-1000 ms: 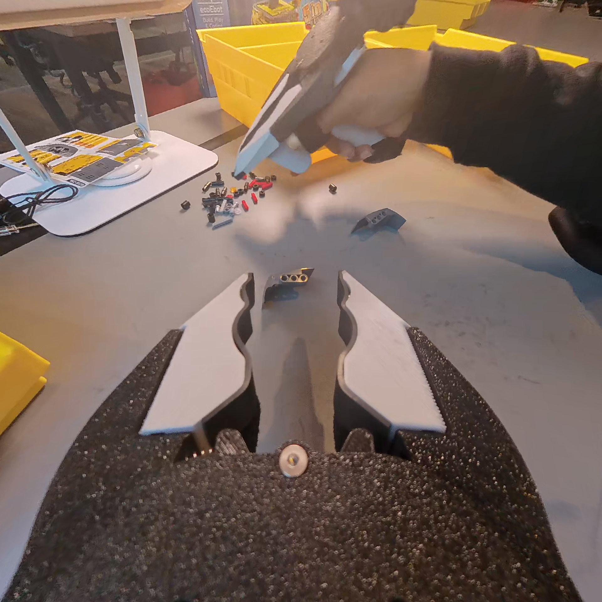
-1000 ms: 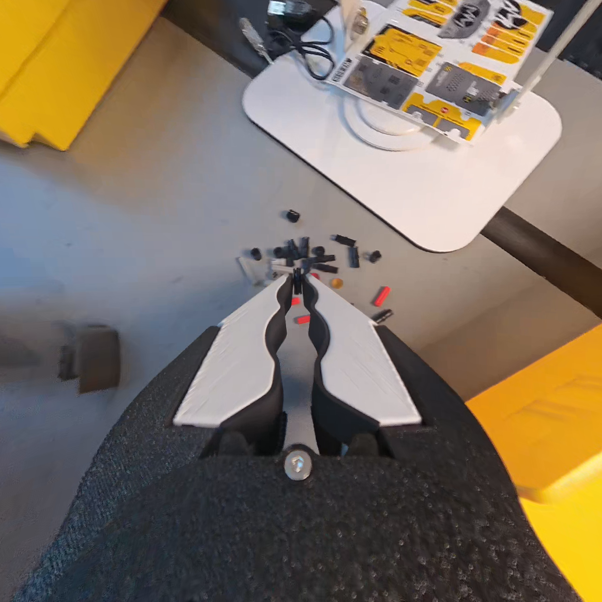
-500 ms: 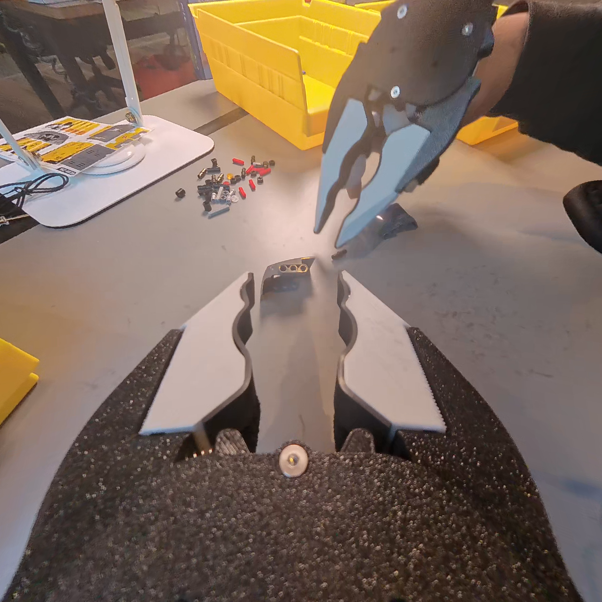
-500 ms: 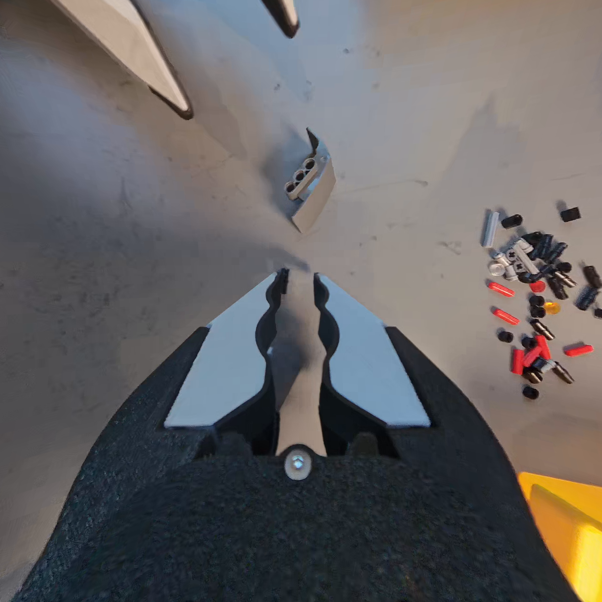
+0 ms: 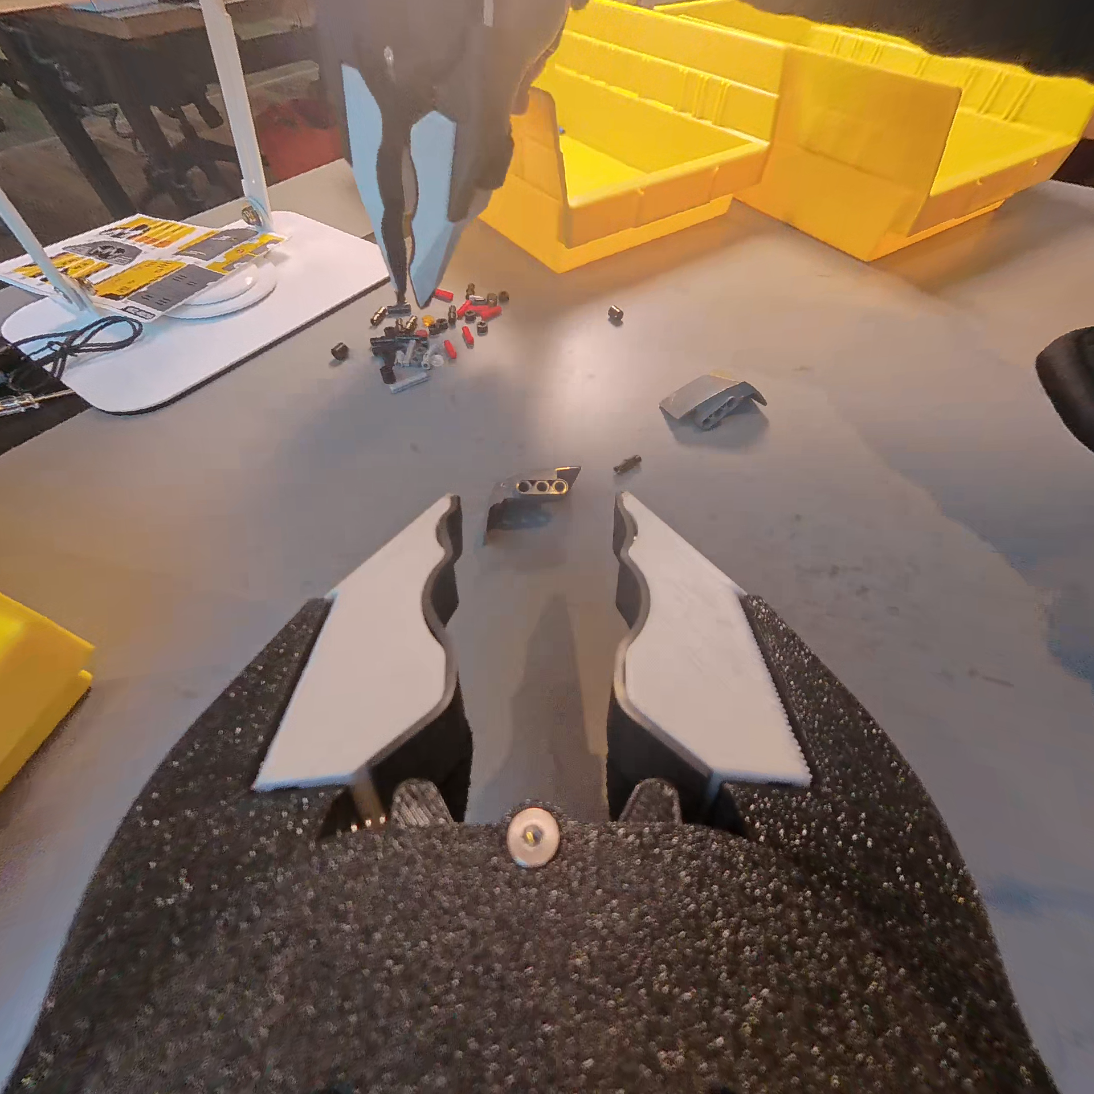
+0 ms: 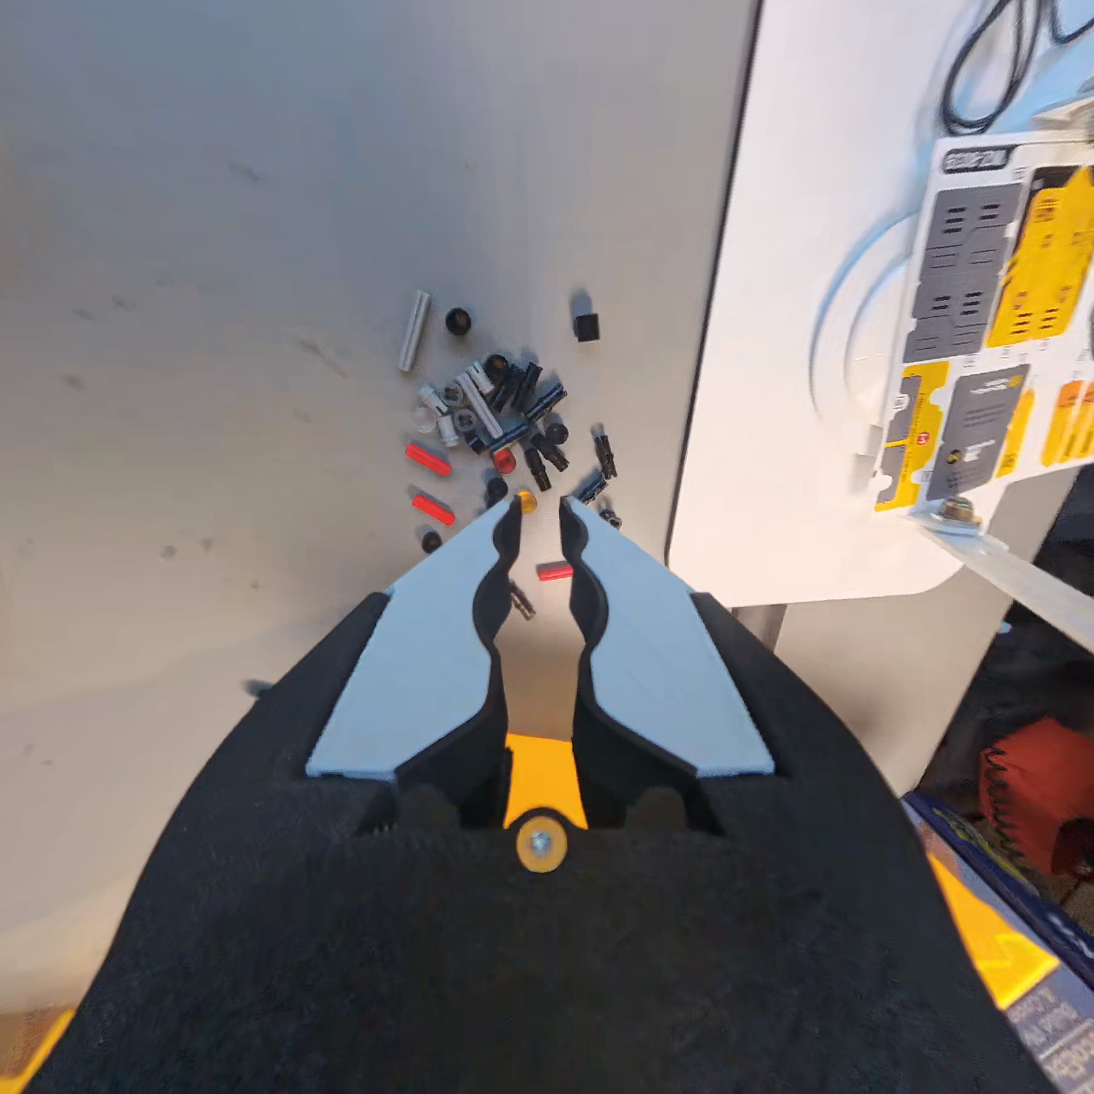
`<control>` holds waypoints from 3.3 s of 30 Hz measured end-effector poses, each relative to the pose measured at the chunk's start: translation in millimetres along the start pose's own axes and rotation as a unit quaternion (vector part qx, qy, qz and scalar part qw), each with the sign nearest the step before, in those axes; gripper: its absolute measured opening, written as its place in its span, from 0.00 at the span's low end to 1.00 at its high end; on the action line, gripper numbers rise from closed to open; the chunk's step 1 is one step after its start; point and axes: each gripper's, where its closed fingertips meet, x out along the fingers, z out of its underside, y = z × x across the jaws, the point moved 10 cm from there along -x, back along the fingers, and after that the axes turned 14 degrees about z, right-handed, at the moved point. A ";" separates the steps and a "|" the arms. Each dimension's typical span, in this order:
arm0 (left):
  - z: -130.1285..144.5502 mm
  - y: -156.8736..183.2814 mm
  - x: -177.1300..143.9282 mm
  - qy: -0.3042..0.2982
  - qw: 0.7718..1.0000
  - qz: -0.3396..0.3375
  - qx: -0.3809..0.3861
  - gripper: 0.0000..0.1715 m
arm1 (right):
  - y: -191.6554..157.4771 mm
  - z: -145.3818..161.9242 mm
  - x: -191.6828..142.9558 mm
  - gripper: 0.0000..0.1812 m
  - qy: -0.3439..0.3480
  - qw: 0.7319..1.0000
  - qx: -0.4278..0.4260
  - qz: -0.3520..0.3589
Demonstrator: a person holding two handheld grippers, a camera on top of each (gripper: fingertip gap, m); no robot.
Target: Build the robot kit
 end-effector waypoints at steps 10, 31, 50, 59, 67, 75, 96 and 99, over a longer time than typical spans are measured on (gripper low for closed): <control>-0.5 -3.3 -2.1 0.003 1.000 -0.003 -0.003 0.30 | 10.0 -7.7 20.2 0.04 -0.015 0.998 -0.007 -0.062; 2.1 -5.8 -1.0 -0.001 1.000 0.004 -0.010 0.30 | 12.0 -5.8 19.1 0.06 -0.010 0.997 -0.033 -0.071; 3.0 -6.3 -0.2 -0.009 1.000 0.005 -0.012 0.31 | -3.6 -19.0 -36.3 0.02 0.058 0.995 -0.018 -0.078; 2.9 0.5 5.1 -0.036 0.999 -0.001 0.019 0.30 | -155.9 -27.4 -88.4 0.02 0.114 0.986 -0.018 -0.122; 4.3 3.5 7.0 -0.060 0.997 -0.026 0.052 0.28 | -201.5 -22.4 -77.5 0.03 0.095 0.992 0.009 -0.086; 9.7 -3.4 9.1 -0.081 0.994 -0.054 0.054 0.28 | -210.2 -19.3 -75.8 0.03 0.100 0.993 0.016 -0.056; 9.9 -31.5 38.9 -0.163 0.985 -0.024 0.048 0.26 | -206.3 67.5 -84.7 0.34 0.166 0.951 0.254 0.061; 9.0 -27.2 47.2 -0.174 0.982 -0.021 0.065 0.17 | -207.7 64.8 -76.4 0.33 0.161 0.954 0.248 0.056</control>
